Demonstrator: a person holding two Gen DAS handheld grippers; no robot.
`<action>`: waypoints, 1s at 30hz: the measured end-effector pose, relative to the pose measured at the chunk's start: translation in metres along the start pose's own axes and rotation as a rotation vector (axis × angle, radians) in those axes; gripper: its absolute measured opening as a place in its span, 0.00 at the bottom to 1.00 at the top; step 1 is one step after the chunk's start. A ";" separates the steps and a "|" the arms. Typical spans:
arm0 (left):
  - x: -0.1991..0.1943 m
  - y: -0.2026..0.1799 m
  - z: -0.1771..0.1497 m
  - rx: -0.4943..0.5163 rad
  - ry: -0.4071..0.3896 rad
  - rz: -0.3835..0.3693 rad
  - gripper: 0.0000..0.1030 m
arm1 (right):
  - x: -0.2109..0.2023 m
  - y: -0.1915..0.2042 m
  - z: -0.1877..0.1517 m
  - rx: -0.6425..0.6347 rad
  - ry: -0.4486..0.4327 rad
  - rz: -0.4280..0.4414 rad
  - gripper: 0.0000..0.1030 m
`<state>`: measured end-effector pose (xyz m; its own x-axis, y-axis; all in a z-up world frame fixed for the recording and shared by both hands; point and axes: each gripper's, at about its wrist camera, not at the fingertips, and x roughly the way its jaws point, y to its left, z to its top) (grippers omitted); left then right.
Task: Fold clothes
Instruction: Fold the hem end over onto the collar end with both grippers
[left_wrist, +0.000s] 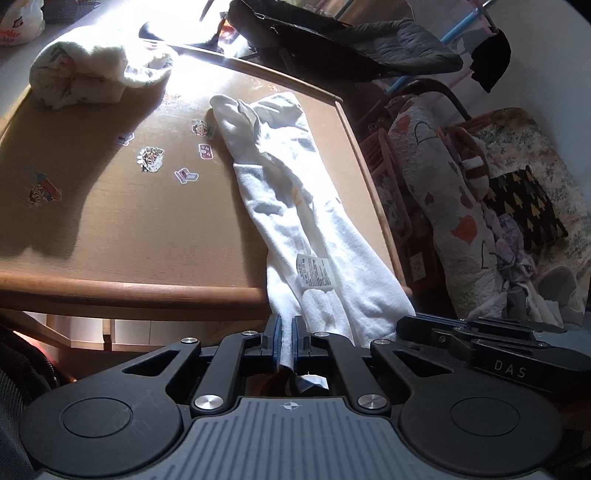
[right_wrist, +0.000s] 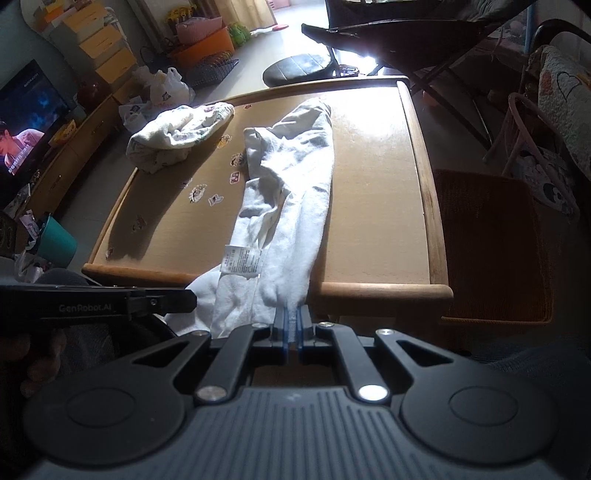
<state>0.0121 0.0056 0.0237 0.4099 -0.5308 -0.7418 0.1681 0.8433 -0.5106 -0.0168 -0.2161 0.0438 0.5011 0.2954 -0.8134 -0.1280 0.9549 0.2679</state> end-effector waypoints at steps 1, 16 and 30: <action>-0.004 0.000 0.003 -0.011 -0.011 -0.006 0.05 | -0.002 -0.001 0.002 0.008 -0.009 0.005 0.05; -0.015 -0.015 0.107 -0.008 -0.163 0.021 0.05 | 0.017 -0.002 0.104 0.038 -0.106 0.033 0.05; 0.040 -0.001 0.181 0.001 -0.143 0.111 0.05 | 0.085 -0.021 0.164 0.092 -0.044 0.007 0.05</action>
<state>0.1907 -0.0015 0.0730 0.5497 -0.4169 -0.7239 0.1151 0.8961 -0.4286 0.1684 -0.2155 0.0536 0.5382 0.2986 -0.7881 -0.0539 0.9454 0.3215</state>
